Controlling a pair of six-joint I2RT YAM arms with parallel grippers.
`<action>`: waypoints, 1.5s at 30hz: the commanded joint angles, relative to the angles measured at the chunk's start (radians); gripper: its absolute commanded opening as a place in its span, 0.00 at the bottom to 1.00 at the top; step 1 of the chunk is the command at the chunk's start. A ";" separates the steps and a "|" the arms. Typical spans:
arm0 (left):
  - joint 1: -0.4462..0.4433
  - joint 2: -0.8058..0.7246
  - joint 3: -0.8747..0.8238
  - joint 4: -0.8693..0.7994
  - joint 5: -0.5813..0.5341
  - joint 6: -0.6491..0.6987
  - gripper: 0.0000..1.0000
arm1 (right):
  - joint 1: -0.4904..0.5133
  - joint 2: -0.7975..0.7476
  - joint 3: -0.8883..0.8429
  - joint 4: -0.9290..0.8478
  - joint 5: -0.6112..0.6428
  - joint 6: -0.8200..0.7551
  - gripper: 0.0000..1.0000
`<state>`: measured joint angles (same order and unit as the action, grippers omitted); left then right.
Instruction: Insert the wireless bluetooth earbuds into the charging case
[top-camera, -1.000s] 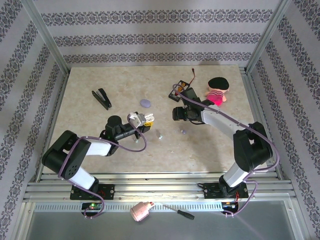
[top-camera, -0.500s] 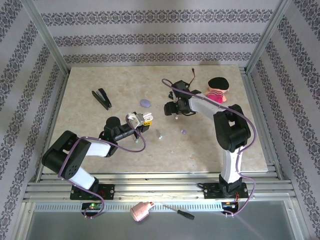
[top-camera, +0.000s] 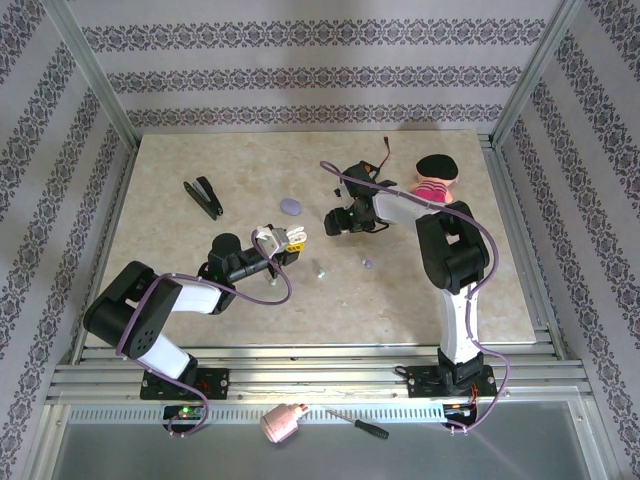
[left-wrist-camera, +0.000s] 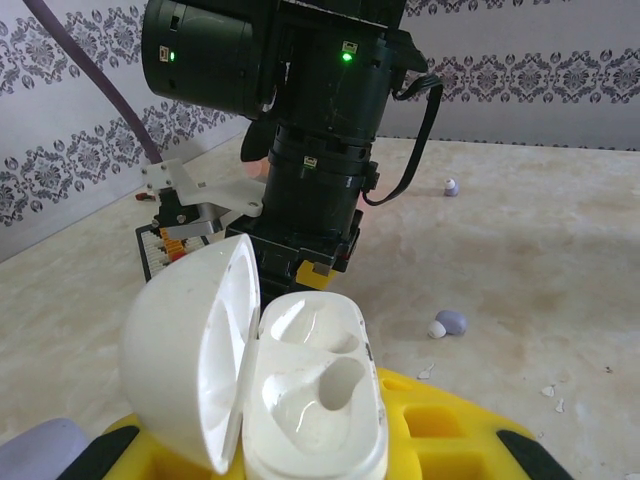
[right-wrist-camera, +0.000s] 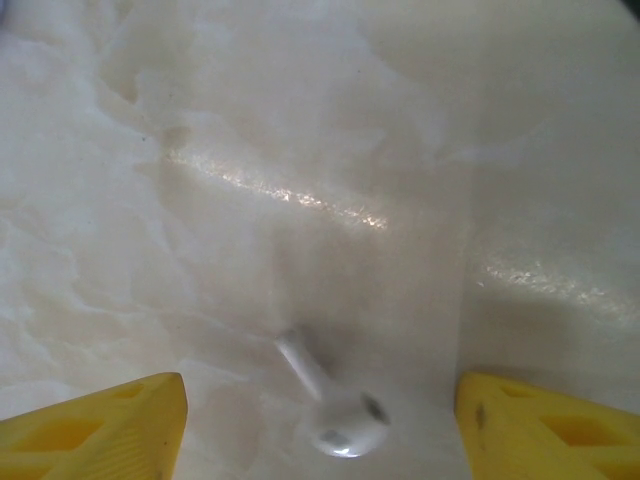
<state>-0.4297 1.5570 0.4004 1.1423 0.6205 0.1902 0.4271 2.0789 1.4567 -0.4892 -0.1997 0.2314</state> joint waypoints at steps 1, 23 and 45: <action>0.014 -0.012 -0.008 0.053 0.023 -0.005 0.00 | -0.007 -0.039 -0.038 -0.033 -0.009 -0.009 0.71; 0.065 -0.007 -0.014 0.048 -0.023 -0.034 0.00 | 0.048 -0.102 -0.178 0.316 0.022 0.681 0.41; 0.064 -0.005 -0.014 0.046 -0.010 -0.032 0.00 | 0.053 -0.016 -0.144 0.298 0.055 0.750 0.26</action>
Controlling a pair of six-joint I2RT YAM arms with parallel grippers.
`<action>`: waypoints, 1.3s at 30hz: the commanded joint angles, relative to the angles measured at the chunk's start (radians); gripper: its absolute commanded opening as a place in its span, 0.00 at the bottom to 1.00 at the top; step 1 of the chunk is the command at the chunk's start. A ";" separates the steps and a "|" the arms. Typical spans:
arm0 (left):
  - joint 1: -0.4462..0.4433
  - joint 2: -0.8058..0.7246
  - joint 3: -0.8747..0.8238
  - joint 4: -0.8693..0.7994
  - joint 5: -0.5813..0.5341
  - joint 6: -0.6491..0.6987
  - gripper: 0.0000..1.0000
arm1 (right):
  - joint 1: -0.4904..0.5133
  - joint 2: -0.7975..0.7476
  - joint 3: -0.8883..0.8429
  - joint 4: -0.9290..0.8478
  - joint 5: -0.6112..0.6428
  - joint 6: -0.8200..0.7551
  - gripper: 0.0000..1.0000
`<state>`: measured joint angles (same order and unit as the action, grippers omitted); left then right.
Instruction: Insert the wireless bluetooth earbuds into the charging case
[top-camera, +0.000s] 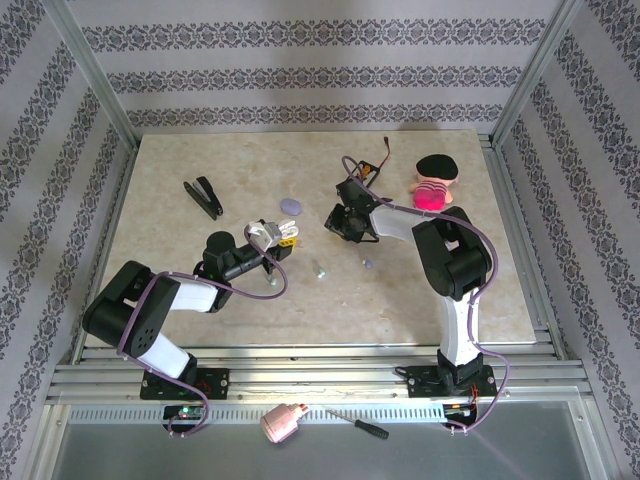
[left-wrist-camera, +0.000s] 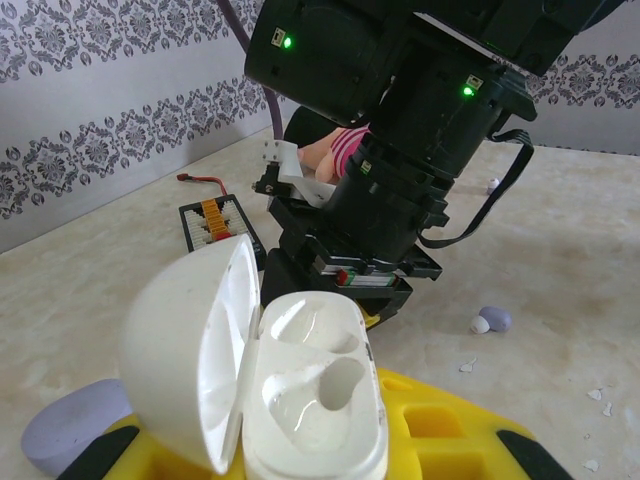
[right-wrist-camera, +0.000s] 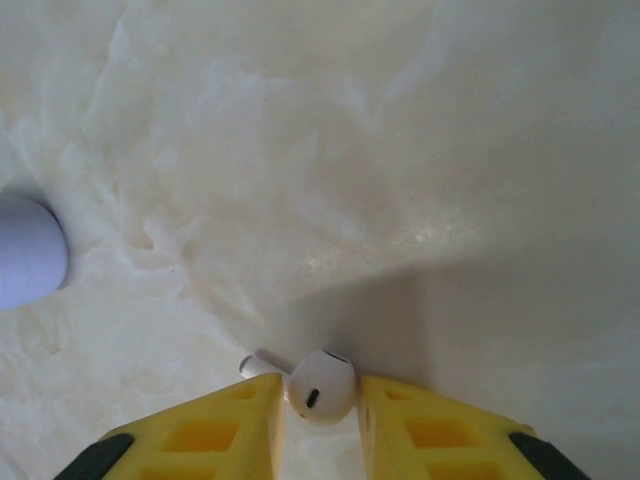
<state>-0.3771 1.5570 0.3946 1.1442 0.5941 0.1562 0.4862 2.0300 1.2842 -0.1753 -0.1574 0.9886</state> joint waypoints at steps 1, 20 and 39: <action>0.012 -0.005 -0.008 0.044 0.017 0.003 0.00 | -0.008 0.036 0.029 -0.015 0.009 -0.009 0.24; 0.012 0.000 -0.007 0.038 0.028 0.009 0.00 | -0.054 -0.038 0.117 -0.403 -0.141 -0.629 0.21; 0.012 0.009 0.008 0.032 0.059 0.000 0.00 | -0.063 -0.050 0.143 -0.634 -0.108 -0.904 0.29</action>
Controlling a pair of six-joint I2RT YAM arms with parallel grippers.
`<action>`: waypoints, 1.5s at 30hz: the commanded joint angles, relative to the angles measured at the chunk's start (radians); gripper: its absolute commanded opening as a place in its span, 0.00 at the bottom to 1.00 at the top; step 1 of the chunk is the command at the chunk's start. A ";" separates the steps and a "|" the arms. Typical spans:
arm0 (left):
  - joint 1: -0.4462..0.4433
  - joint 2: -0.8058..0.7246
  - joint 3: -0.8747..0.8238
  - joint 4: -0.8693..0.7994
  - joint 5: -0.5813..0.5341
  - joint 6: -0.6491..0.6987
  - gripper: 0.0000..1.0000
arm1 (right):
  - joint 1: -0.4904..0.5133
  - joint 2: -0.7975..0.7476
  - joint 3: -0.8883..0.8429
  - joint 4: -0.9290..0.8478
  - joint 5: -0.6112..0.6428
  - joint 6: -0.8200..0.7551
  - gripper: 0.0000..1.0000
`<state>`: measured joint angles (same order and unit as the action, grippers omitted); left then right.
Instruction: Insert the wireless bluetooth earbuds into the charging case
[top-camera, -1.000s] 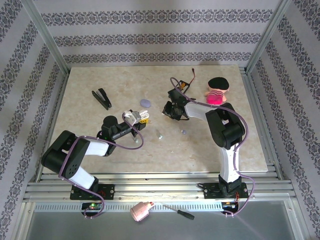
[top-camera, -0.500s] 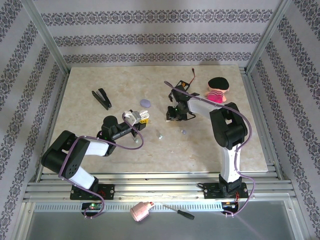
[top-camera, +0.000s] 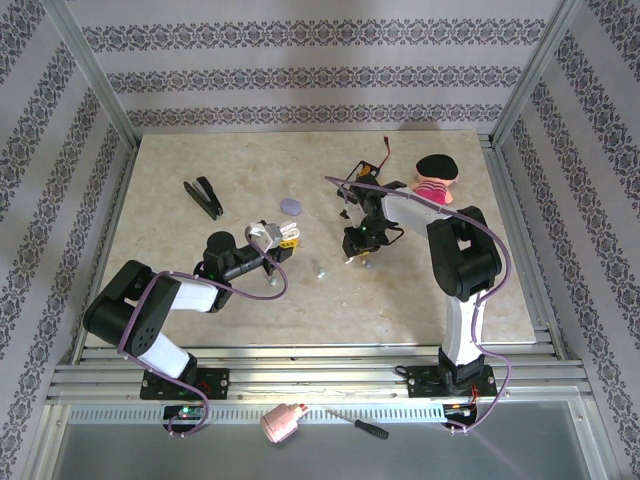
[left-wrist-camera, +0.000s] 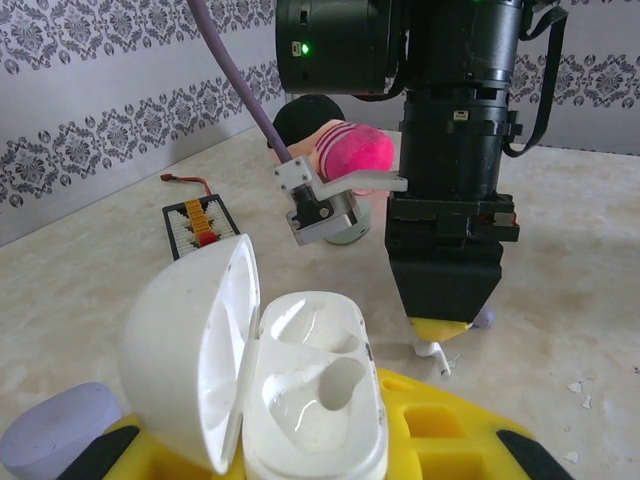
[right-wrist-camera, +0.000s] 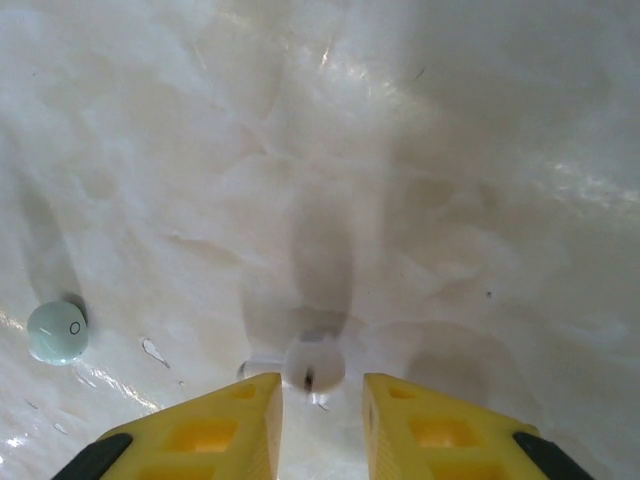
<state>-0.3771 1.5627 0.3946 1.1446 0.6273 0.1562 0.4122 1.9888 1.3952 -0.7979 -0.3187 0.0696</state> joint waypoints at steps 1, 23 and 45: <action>0.012 0.003 0.007 0.030 0.025 0.001 0.00 | 0.011 -0.025 0.024 0.013 0.070 0.045 0.30; 0.012 -0.014 -0.005 0.038 0.024 0.002 0.00 | 0.152 -0.186 -0.179 0.172 0.234 0.884 0.41; 0.012 -0.010 -0.004 0.024 0.026 0.009 0.00 | 0.106 -0.082 -0.148 0.186 0.190 0.914 0.31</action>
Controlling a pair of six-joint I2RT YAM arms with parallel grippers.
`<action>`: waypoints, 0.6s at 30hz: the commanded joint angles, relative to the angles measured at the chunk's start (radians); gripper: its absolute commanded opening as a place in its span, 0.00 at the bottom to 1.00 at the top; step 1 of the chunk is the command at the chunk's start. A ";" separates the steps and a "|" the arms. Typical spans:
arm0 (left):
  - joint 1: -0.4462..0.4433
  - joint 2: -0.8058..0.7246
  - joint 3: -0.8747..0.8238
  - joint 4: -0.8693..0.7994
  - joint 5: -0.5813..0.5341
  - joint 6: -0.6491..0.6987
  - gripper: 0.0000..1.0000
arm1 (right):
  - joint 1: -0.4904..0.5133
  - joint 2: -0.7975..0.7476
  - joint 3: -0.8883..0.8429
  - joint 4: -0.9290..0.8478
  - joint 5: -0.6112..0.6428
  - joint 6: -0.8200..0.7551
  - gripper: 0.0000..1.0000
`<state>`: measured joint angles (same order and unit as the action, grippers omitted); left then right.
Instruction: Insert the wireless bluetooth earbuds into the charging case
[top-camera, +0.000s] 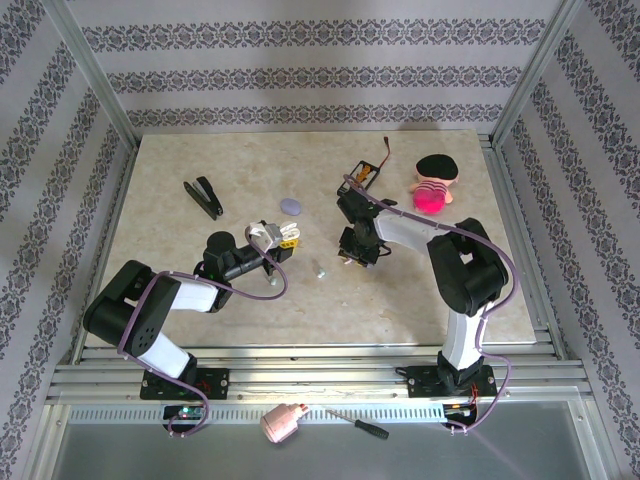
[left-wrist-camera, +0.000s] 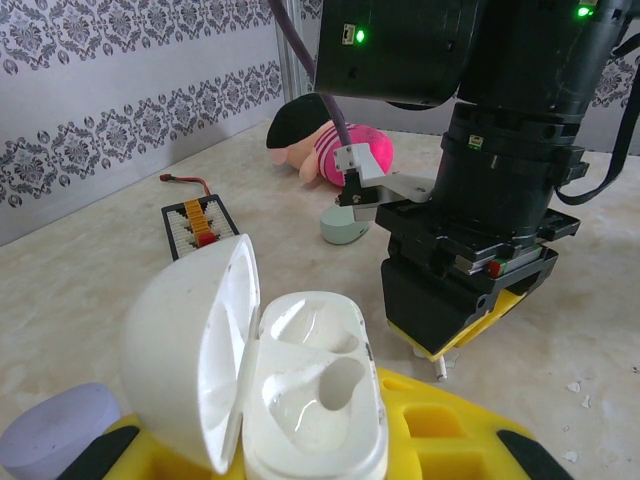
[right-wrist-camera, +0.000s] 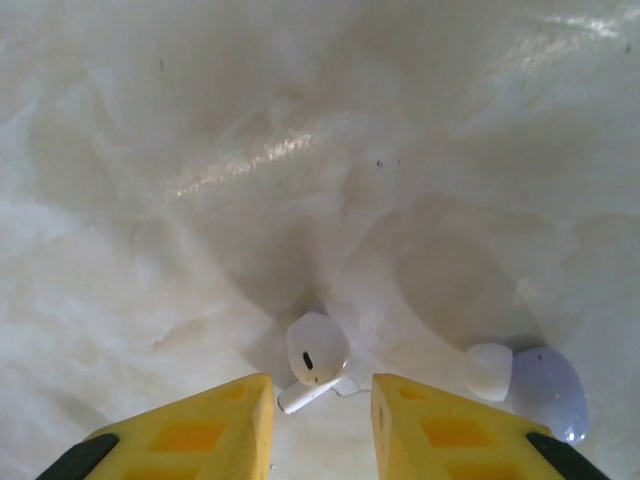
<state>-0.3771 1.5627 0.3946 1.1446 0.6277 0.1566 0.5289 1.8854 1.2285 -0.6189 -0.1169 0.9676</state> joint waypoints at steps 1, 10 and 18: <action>0.011 -0.010 -0.005 0.024 0.024 0.009 0.00 | -0.014 0.023 0.021 0.010 -0.014 0.019 0.31; 0.012 -0.010 -0.004 0.021 0.027 0.010 0.00 | -0.021 0.035 0.028 0.026 -0.028 0.028 0.28; 0.012 -0.010 -0.004 0.021 0.029 0.008 0.00 | -0.022 0.050 0.022 0.024 -0.020 0.023 0.25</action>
<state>-0.3771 1.5627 0.3946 1.1446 0.6285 0.1566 0.5137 1.9160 1.2350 -0.5873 -0.1394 0.9741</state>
